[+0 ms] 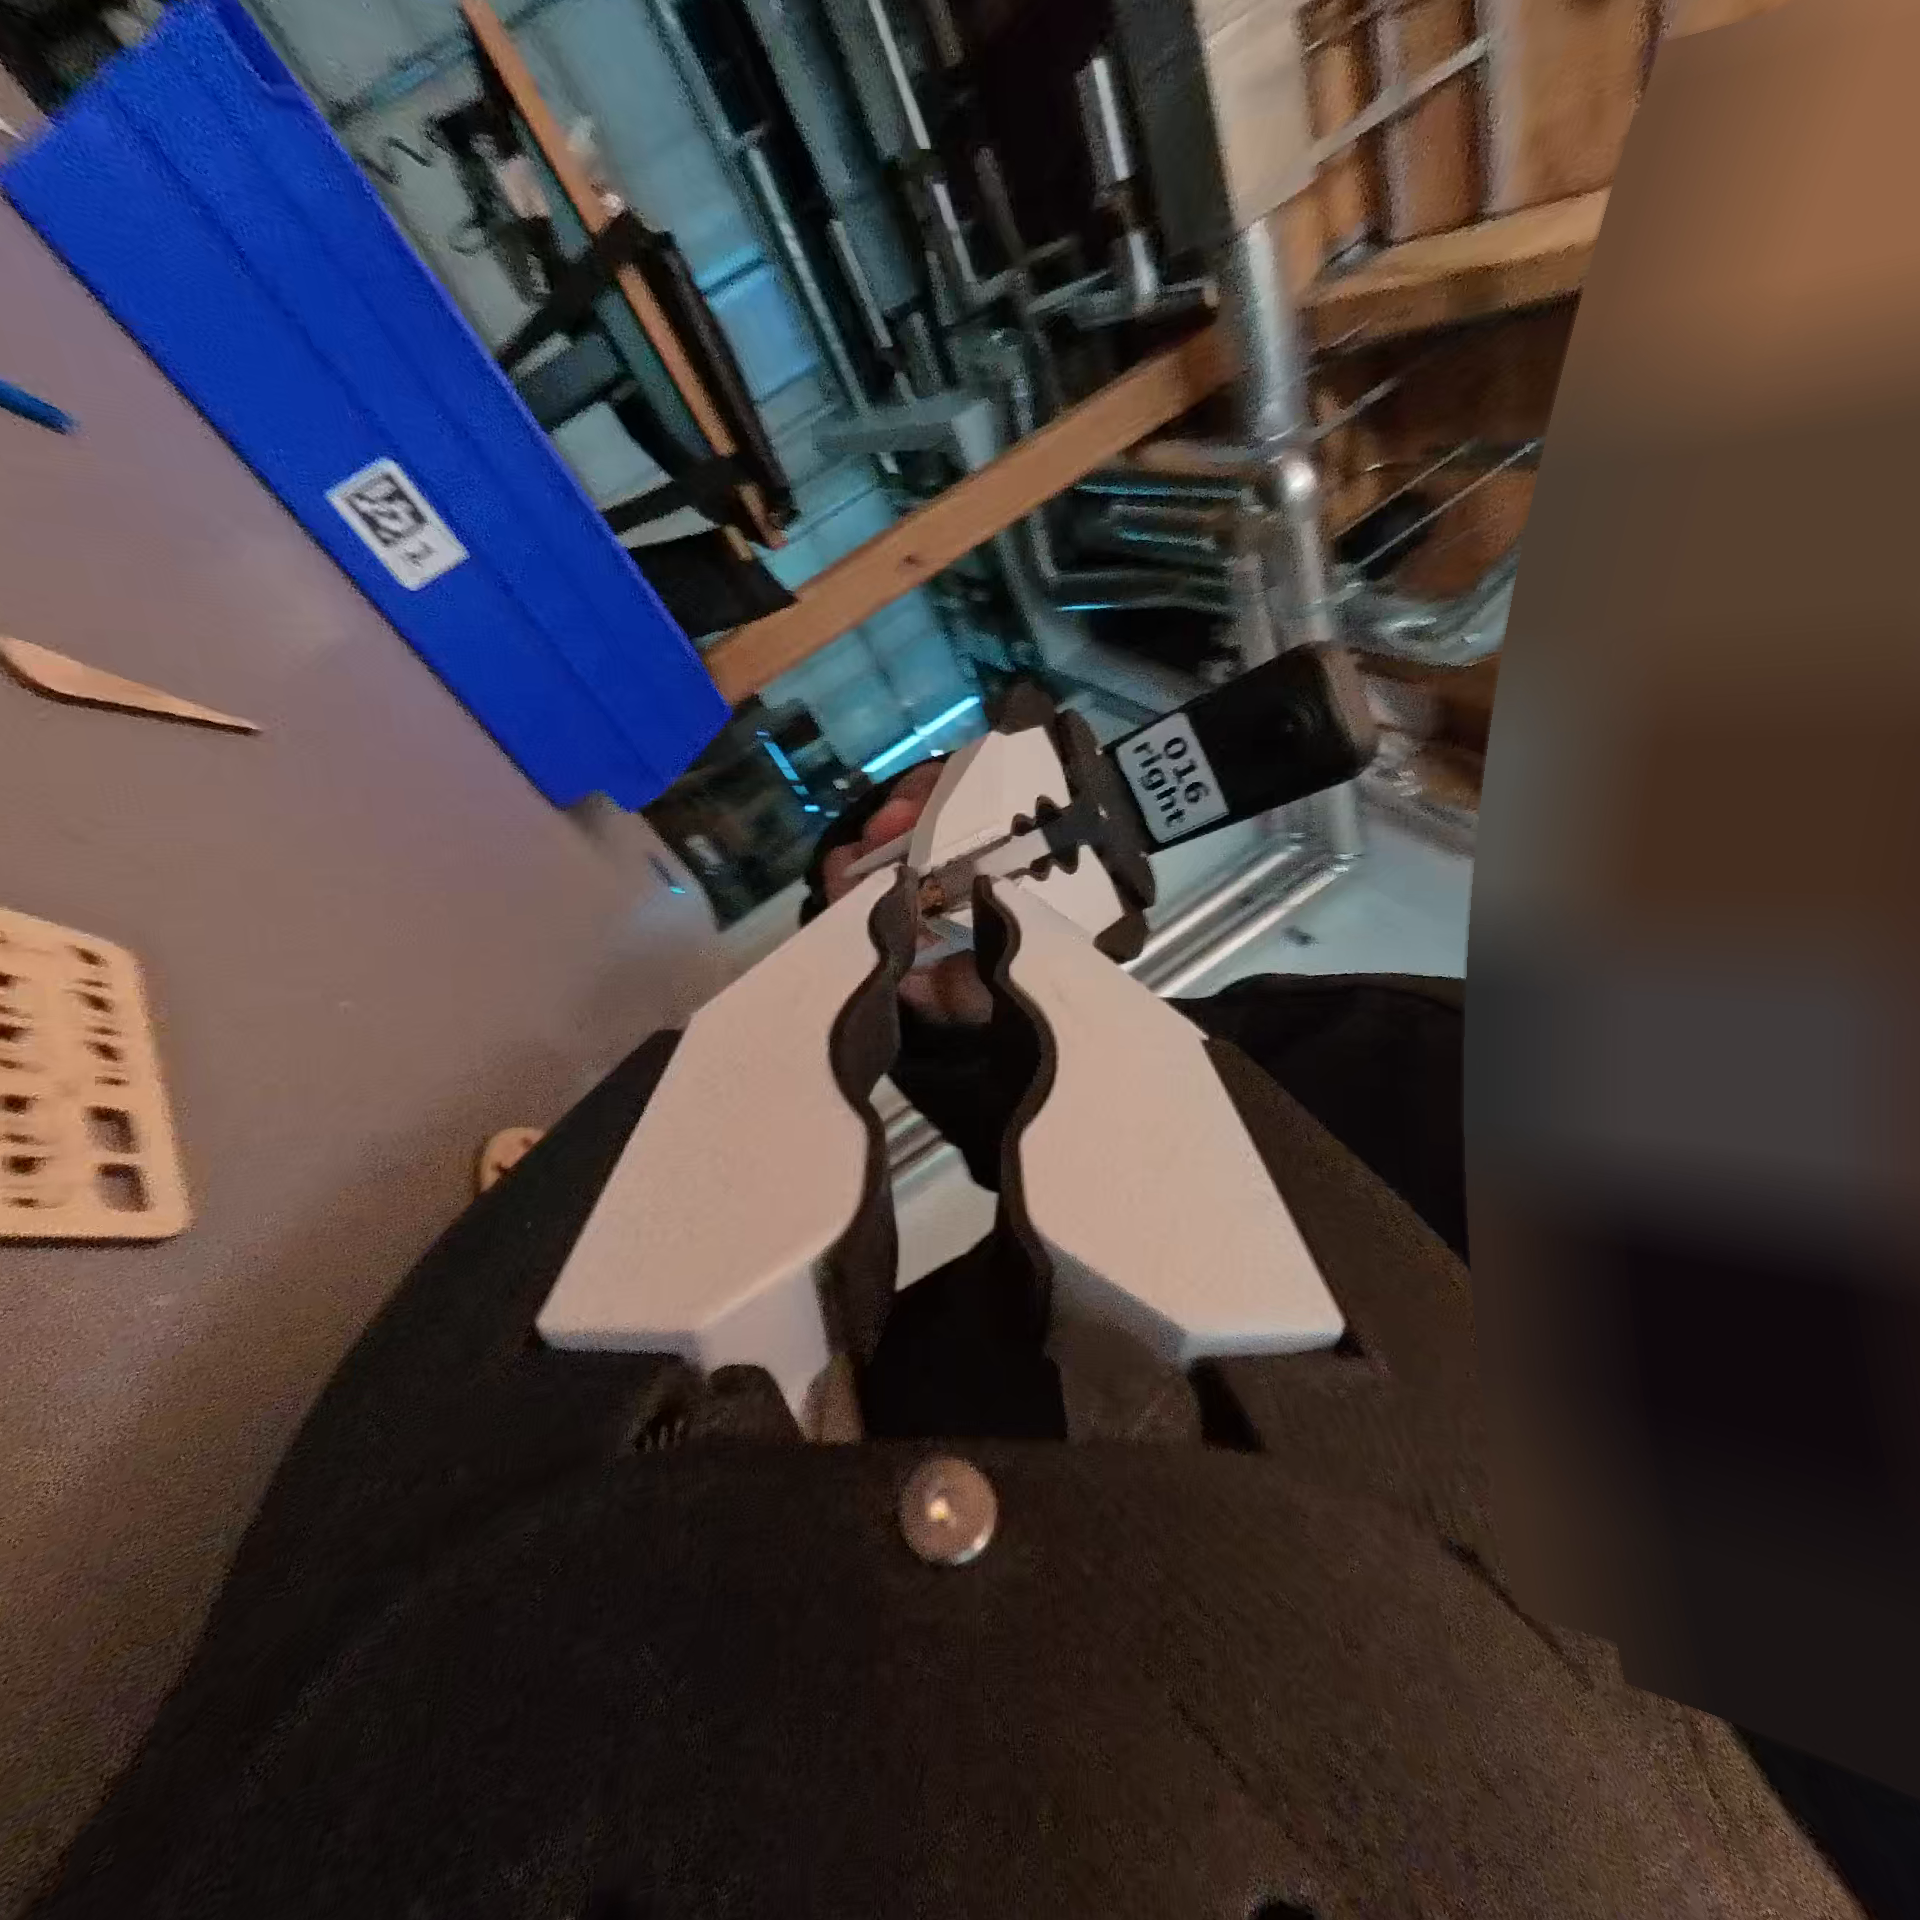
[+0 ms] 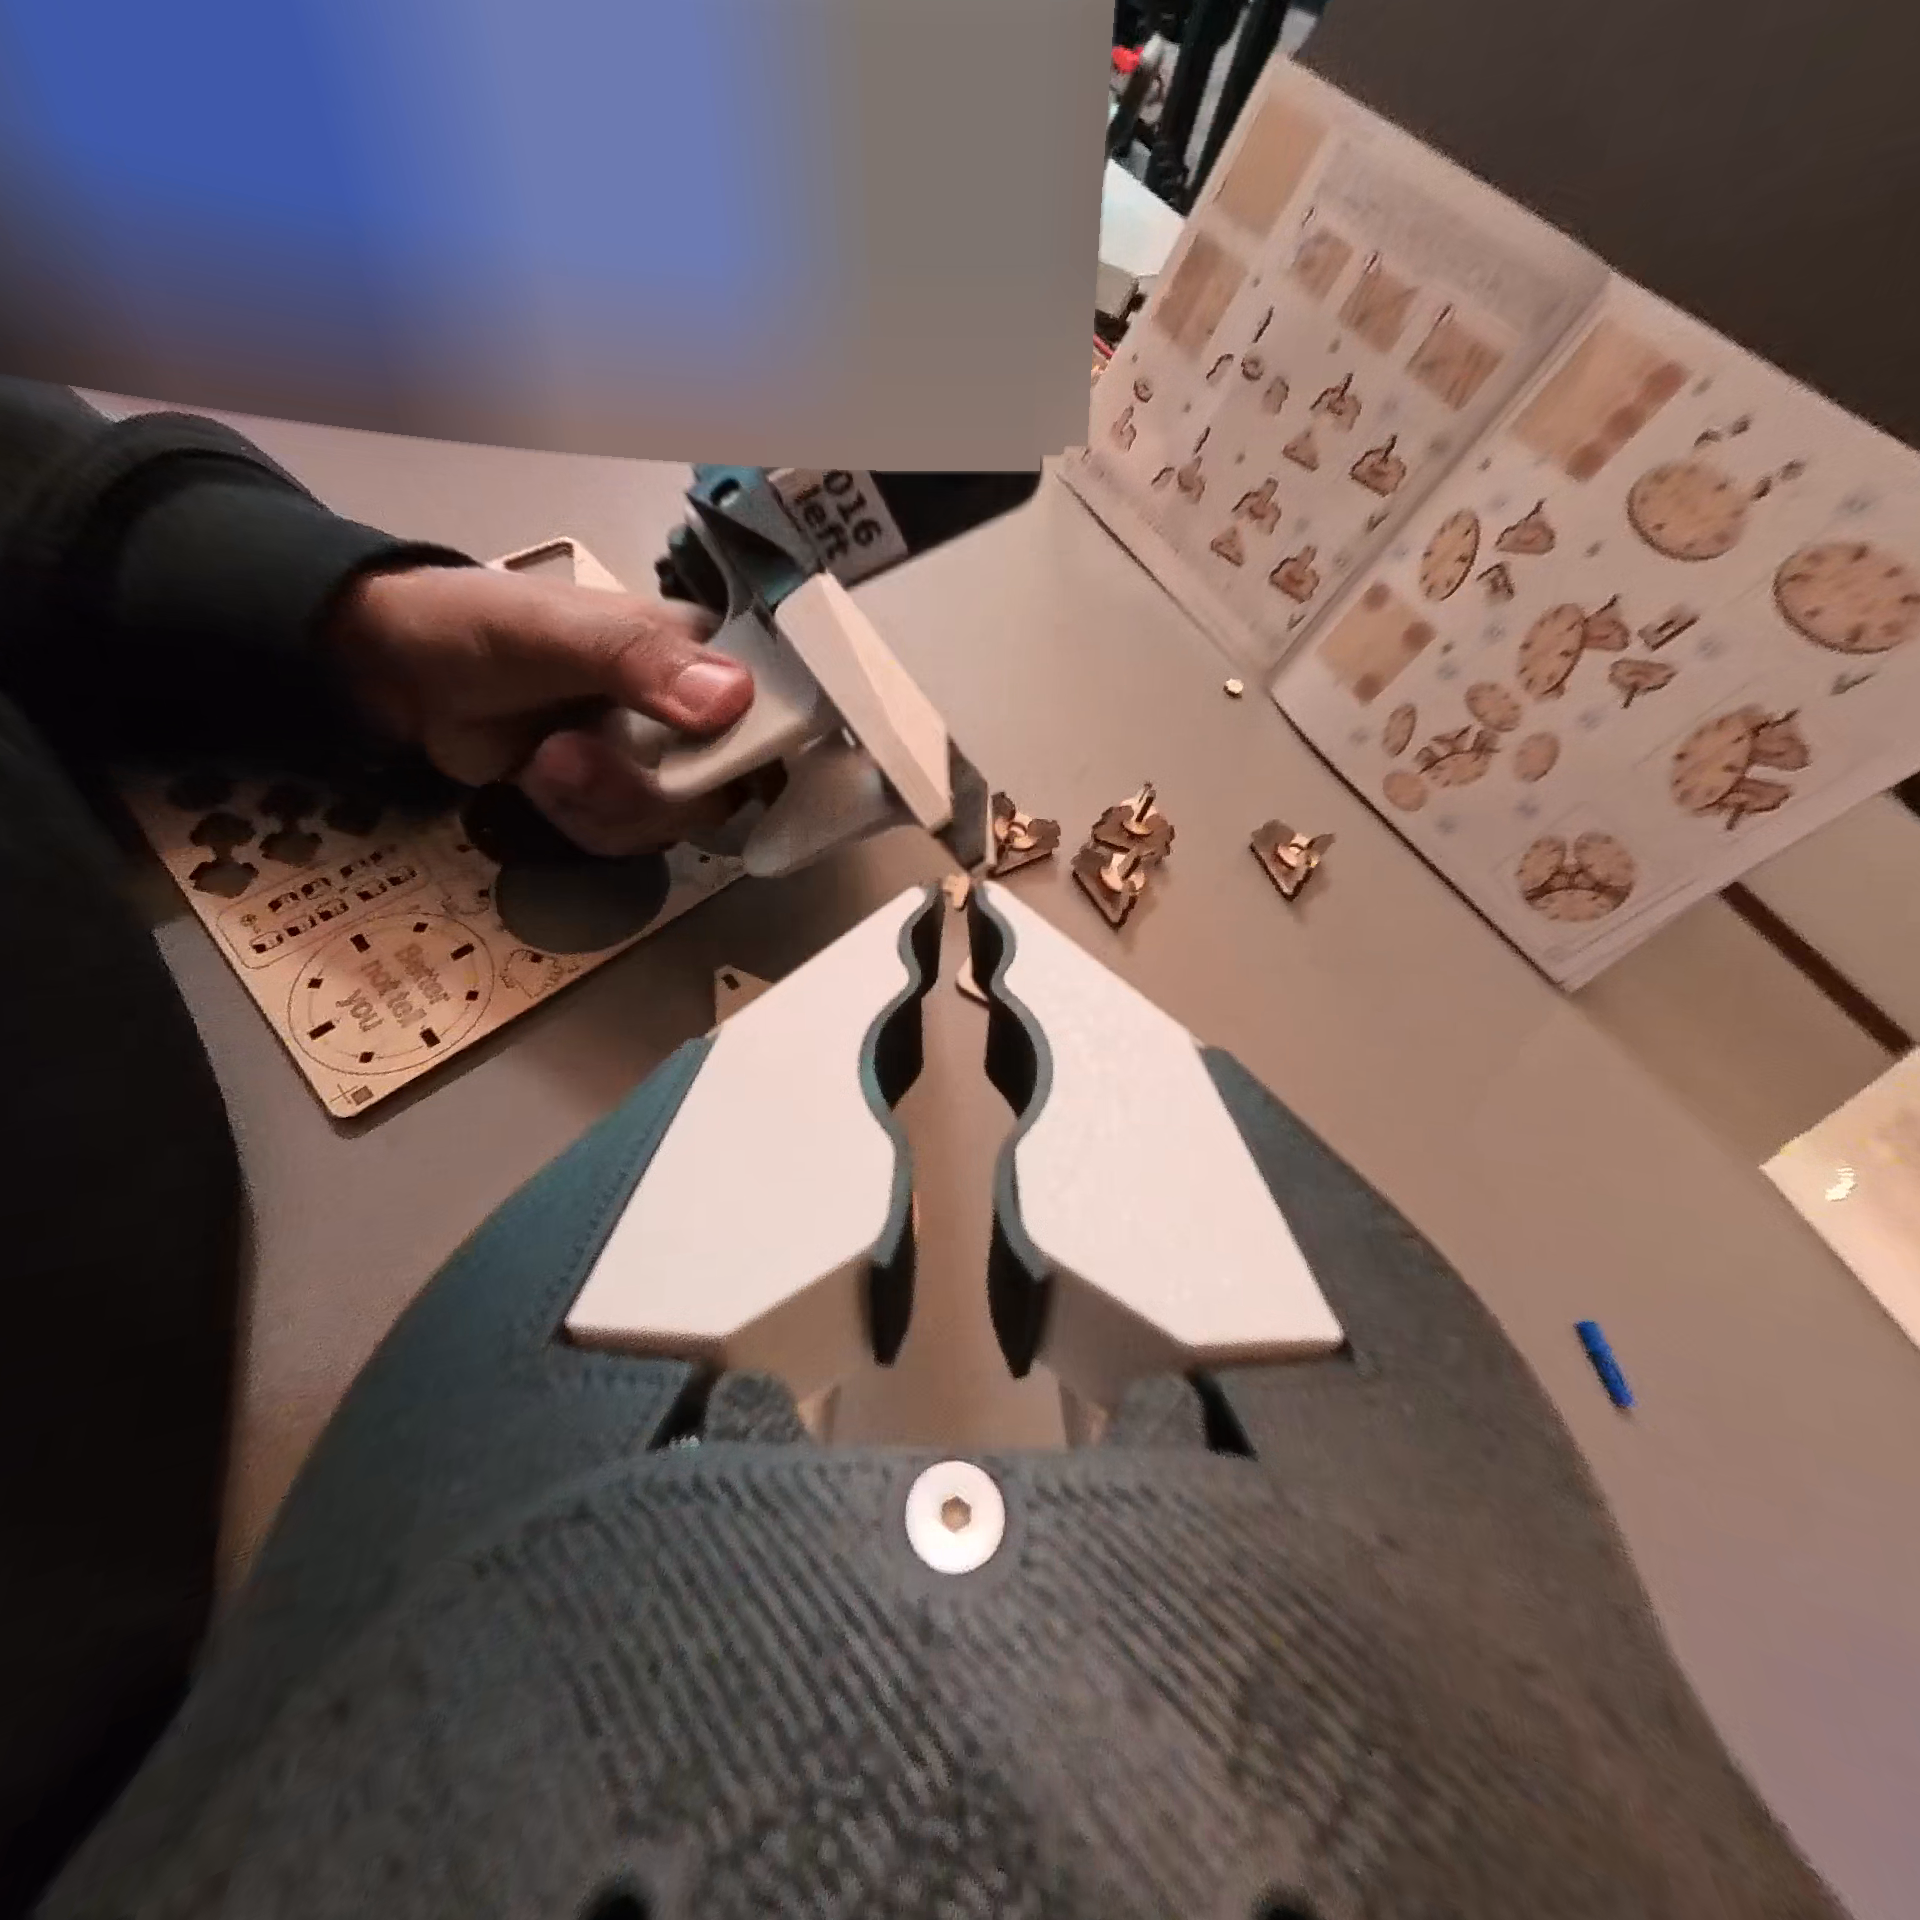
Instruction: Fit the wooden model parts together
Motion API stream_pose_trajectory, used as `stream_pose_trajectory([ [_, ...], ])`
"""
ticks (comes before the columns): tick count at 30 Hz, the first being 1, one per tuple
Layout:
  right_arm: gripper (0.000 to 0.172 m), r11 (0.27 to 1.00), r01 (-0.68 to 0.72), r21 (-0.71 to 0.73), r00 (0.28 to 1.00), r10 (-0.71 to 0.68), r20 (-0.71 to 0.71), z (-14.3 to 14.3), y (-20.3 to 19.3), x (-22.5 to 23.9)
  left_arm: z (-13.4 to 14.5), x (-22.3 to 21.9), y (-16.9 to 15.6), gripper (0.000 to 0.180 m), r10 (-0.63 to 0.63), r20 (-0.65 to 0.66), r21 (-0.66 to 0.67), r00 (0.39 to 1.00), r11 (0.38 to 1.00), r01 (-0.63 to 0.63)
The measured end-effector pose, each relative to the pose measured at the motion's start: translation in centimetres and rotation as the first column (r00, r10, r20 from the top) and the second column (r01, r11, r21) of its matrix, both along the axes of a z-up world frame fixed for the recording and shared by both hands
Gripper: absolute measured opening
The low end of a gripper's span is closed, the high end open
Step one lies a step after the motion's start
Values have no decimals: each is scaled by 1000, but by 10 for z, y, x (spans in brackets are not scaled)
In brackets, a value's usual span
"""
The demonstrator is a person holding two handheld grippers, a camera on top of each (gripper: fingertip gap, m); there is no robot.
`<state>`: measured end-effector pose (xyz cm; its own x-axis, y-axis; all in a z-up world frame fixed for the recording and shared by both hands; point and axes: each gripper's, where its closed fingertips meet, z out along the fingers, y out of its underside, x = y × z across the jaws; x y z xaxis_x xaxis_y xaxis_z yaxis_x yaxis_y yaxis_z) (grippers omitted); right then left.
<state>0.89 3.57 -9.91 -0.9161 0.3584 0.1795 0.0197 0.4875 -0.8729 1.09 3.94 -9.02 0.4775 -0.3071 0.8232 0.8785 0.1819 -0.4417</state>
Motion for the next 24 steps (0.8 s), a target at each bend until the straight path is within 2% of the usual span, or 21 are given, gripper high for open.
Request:
stream_pose_trajectory([
  [3, 2, 1000, 1, 5, 999, -1, -34, 4, -1, 5, 2, 8, 3, 0, -46, 26, 43, 999, 998, 45],
  [9, 3, 1000, 15, -2, 999, -15, -41, 13, -1, 13, 12, 13, 1, 0, -36, -9, 55, 999, 998, 37],
  [13, 3, 999, 28, 28, 995, -25, -98, 13, 0, 14, 15, 20, 3, 9, -96, 19, 92, 995, 991, 93],
  [15, 3, 999, 25, 24, 993, -23, -113, 16, -1, 17, 15, 20, 3, 5, -99, 27, 97, 995, 991, 96],
  [21, 2, 998, 51, 44, 981, -41, -187, 25, -2, 17, 14, 22, 4, 8, -116, 36, 94, 993, 989, 112],
  [24, 2, 996, 63, 71, 976, -46, -213, 25, -4, 17, 17, 21, 1, 0, -138, 55, 140, 989, 982, 129],
])
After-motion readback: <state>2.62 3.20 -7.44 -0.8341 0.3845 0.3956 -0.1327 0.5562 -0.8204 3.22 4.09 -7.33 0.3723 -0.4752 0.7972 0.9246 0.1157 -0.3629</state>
